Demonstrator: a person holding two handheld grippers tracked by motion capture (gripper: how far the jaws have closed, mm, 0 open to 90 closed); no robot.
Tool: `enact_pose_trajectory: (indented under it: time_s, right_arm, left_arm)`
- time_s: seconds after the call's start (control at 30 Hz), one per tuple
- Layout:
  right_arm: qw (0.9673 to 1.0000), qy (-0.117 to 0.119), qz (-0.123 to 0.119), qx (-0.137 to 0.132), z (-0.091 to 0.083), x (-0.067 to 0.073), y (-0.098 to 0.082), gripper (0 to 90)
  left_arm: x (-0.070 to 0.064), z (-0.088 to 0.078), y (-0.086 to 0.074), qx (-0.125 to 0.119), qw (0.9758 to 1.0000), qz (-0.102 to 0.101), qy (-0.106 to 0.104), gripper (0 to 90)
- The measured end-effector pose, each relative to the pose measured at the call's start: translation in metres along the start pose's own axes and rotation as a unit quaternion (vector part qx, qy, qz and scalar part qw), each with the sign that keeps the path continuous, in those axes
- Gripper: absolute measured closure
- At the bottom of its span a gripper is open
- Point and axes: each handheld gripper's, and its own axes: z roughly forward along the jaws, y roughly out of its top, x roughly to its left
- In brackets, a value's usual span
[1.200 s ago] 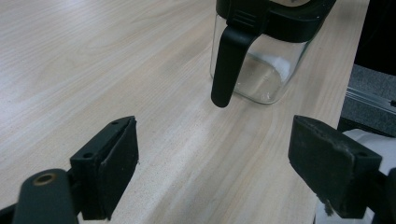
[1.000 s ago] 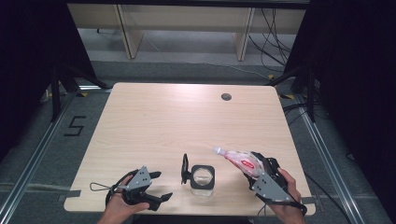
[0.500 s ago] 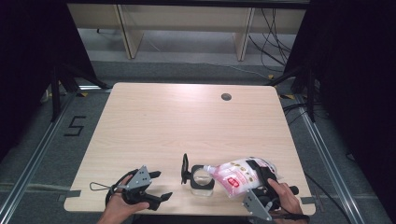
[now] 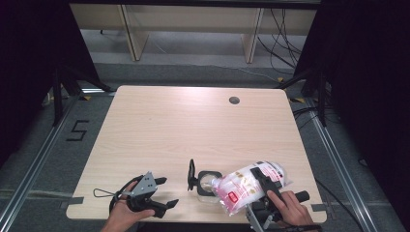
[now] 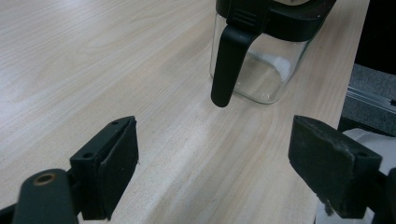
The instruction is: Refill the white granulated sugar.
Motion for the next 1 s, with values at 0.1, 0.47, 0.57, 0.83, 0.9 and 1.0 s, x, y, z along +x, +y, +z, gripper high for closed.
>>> enact_pose_trajectory:
  time_s: [0.1,0.47,0.57,0.83,0.9,1.0]
  right_arm:
    - [0.9998,-0.005,-0.017,0.002,-0.0017,-0.002,0.0022,39.9]
    - [0.9987,-0.005,-0.05,0.005,0.0006,-0.0032,0.0026,40.2]
    - [0.9984,-0.001,-0.055,0.012,-0.0002,-0.0041,0.0029,40.2]
    - [0.999,-0.007,-0.043,0.005,0.0016,-0.0015,0.0007,40.4]
    - [0.9989,-0.006,-0.046,0.003,0.0021,-0.0014,0.0006,40.4]
    - [0.9988,-0.011,-0.048,-0.002,0.0027,-0.0015,0.0003,40.4]
  left_arm:
    - [0.001,-0.0001,0.0001,0.002,1.0,0.007,0.001,15.9]
    - [0.0006,-0.0003,0.0001,-0.001,1.0,0.005,0.002,15.9]
    - [-0.0008,-0.0001,-0.0002,-0.006,1.0,-0.005,0.0,15.9]
    - [-0.0008,-0.0026,-0.0006,-0.003,0.9999,-0.011,0.003,15.9]
    - [-0.0004,-0.0028,-0.0006,-0.002,1.0,-0.008,0.004,15.9]
    - [0.0,-0.0032,-0.0006,0.0,1.0,-0.001,0.006,15.9]
